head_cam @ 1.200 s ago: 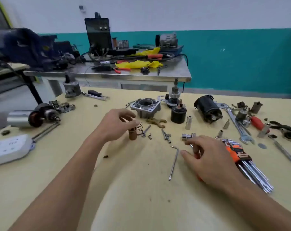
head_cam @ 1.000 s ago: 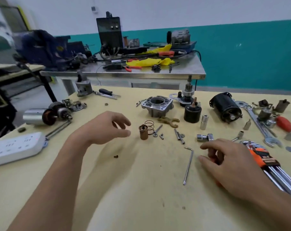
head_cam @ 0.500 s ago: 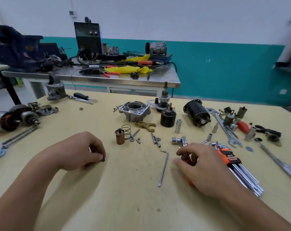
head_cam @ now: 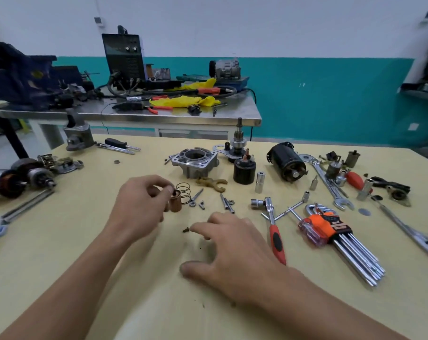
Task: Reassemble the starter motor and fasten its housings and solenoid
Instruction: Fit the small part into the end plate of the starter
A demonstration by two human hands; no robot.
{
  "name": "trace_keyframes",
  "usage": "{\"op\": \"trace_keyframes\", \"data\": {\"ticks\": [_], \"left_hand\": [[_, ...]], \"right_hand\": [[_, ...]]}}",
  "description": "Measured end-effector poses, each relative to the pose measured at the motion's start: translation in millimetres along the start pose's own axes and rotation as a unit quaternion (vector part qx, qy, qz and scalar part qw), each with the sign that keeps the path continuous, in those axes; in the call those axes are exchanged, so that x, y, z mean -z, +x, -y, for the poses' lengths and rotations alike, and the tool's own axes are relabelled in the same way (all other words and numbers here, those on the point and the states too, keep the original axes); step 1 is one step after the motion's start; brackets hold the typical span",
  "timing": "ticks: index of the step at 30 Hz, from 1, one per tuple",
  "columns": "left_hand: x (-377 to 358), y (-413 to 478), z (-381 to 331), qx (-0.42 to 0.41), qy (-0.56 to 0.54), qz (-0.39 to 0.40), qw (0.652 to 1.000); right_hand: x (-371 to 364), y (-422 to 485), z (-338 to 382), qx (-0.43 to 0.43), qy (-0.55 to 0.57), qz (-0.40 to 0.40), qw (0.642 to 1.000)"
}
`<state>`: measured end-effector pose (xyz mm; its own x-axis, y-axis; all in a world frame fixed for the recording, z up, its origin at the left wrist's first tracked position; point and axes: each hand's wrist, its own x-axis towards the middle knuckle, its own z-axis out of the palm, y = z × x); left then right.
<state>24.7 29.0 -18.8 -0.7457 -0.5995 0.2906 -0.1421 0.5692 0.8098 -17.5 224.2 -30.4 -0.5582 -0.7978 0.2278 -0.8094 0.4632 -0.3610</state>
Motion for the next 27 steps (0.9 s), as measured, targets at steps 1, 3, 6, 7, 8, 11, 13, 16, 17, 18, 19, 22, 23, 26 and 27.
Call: {"op": "trace_keyframes", "data": {"ticks": [1, 3, 6, 7, 8, 11, 13, 16, 17, 18, 19, 22, 23, 26, 27], "left_hand": [[2, 4, 0, -0.012, -0.012, -0.059, 0.998], [5, 15, -3, -0.035, -0.019, -0.133, 0.990], [6, 40, -11, -0.046, -0.008, -0.151, 0.987], [6, 51, -15, -0.043, 0.001, -0.145, 0.989], [5, 63, -19, -0.037, 0.005, -0.134, 0.990], [-1, 94, -31, -0.010, 0.011, -0.093, 0.996], [-12, 109, -41, -0.013, 0.021, -0.068, 0.997], [-42, 129, -57, -0.070, 0.069, -0.001, 0.995], [-55, 137, -63, -0.095, 0.099, 0.033, 0.990], [-67, 146, -70, -0.111, 0.129, 0.070, 0.983], [-79, 156, -76, -0.115, 0.154, 0.106, 0.976], [-112, 188, -90, -0.077, 0.193, 0.194, 0.959], [-122, 198, -93, -0.061, 0.202, 0.210, 0.955], [-149, 215, -91, -0.022, 0.229, 0.223, 0.947], [-158, 217, -87, -0.014, 0.245, 0.224, 0.943]], "right_hand": [[-3, 9, 5, -0.006, -0.020, 0.012, 1.000], [-4, 27, 11, -0.018, -0.044, 0.017, 0.999], [-5, 47, 18, -0.015, -0.054, 0.034, 0.998], [-6, 50, 19, -0.007, -0.058, 0.042, 0.997], [-7, 51, 19, -0.001, -0.059, 0.049, 0.997], [-8, 50, 16, 0.005, -0.048, 0.040, 0.998], [-6, 47, 12, 0.002, -0.042, 0.036, 0.998], [1, 41, 1, 0.009, -0.033, 0.036, 0.999], [3, 38, -4, 0.014, -0.027, 0.031, 0.999], [7, 36, -8, 0.019, -0.018, 0.020, 0.999], [10, 34, -13, 0.020, -0.008, 0.002, 1.000], [19, 29, -28, 0.014, 0.038, -0.102, 0.994], [22, 28, -33, 0.013, 0.053, -0.137, 0.989], [24, 28, -49, -0.001, 0.078, -0.207, 0.975], [24, 28, -55, -0.009, 0.078, -0.218, 0.973]]}}
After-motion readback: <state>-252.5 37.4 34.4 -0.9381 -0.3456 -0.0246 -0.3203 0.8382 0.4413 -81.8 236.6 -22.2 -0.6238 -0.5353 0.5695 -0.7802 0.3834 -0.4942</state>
